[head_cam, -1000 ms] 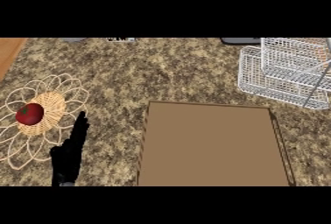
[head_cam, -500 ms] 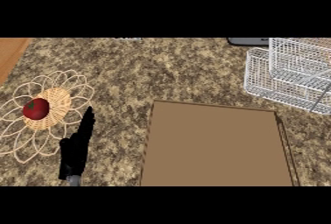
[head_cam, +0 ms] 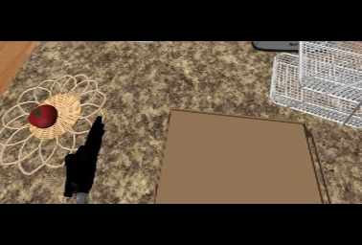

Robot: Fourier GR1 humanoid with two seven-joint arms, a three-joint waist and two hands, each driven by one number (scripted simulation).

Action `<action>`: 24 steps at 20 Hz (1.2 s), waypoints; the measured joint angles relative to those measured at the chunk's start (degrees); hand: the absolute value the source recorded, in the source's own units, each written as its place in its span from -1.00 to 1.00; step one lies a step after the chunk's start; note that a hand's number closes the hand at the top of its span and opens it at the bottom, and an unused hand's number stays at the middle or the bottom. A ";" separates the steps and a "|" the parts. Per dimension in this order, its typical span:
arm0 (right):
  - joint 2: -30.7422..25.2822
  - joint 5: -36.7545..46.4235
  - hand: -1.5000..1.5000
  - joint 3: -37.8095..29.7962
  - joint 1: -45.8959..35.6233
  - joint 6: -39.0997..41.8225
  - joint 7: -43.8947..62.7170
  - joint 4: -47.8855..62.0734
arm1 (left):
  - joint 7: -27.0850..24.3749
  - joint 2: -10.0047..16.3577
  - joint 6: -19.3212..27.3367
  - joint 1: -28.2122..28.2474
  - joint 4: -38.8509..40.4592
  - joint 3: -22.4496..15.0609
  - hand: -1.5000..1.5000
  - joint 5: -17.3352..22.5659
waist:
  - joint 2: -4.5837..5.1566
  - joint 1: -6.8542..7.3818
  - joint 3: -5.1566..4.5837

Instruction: Pick the lemon from the tray and place it in the tiered basket

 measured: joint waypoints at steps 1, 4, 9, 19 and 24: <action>0.68 0.86 1.00 1.45 -1.42 -0.84 -0.39 0.99 | 0.31 -0.33 0.26 -0.12 -0.10 -0.27 0.00 -0.37 | 0.06 0.11 0.00; 2.32 3.39 1.00 5.24 -5.00 -2.33 -2.36 4.58 | -0.11 0.08 -0.87 -0.31 0.47 0.34 0.00 -0.05 | 0.13 0.29 0.04; 6.08 7.72 1.00 10.84 -10.03 -4.67 -4.58 9.36 | 0.01 -0.48 -1.17 -0.38 0.75 0.44 0.00 -0.31 | 0.08 0.22 0.10; 13.60 15.74 1.00 16.44 -16.81 -11.97 -6.14 19.86 | -0.85 -1.36 -1.04 -0.01 0.94 1.20 0.00 -1.33 | -0.04 -0.13 0.22; 16.07 13.30 -1.00 13.17 -19.01 -12.38 -6.33 26.47 | -0.67 -1.16 -1.24 0.39 0.51 1.37 0.00 -1.74 | -0.23 -0.23 -0.07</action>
